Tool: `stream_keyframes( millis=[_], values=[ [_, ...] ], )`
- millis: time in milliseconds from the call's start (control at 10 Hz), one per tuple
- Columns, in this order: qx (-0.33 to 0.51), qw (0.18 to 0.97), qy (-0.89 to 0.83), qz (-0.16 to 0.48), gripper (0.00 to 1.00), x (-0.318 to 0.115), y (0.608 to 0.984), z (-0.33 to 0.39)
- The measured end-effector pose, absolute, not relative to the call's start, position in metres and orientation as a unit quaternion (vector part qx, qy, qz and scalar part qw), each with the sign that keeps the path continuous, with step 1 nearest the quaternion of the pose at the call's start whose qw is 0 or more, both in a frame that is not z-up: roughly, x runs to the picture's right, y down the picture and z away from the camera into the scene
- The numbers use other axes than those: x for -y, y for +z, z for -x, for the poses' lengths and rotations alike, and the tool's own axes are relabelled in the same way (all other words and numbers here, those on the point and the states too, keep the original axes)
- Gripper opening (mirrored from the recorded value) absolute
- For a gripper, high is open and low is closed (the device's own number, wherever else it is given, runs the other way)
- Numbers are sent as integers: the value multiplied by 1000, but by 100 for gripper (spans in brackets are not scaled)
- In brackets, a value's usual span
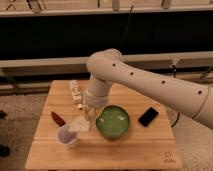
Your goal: Place the white sponge in the ceramic cup
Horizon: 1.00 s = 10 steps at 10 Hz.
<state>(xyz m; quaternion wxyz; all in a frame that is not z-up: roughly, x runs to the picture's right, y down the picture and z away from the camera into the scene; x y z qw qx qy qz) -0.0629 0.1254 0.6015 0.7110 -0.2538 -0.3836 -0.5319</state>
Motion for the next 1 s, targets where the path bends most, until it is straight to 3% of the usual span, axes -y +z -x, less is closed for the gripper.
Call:
stream_keyframes(
  millis=[1000],
  values=[
    [395, 688, -550, 262, 0, -153, 617, 92]
  ],
)
